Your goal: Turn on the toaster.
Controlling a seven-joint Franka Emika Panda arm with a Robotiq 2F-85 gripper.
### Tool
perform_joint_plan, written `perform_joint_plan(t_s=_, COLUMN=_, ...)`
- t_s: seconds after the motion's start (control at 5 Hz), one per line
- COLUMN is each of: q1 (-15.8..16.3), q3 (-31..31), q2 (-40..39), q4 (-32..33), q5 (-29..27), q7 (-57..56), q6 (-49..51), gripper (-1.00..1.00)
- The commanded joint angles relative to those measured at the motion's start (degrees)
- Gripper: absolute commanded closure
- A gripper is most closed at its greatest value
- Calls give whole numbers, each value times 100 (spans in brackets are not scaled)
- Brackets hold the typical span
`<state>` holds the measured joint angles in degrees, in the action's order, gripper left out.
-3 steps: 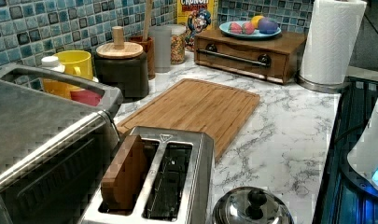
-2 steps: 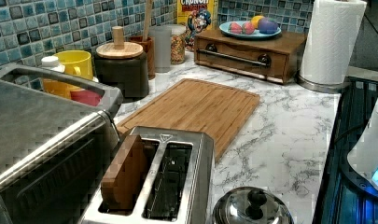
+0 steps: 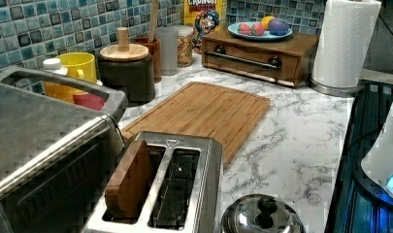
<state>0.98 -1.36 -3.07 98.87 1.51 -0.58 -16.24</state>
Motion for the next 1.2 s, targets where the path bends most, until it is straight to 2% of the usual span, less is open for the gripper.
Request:
perform_joint_plan(t_s=0.2, q1=333, q3=384, q2=836, q4=1435, q5=-514, q7=-1591, q6=-925, gripper=100)
perform_joint_plan(t_s=0.4, q1=443, q3=530, q2=963, q4=1812, q5=-695, q7=-1960, q6=-1151, gripper=100)
perform_joint_plan(t_s=0.8, q1=895, q3=775, q2=1819, q4=2707, q5=-1044, q7=-2579, q6=-1310, gripper=100)
perform_joint_plan(t_s=1.2, q1=999, q3=993, q2=1744, q4=3044, q5=-1467, q7=-3141, q6=-1126, gripper=100)
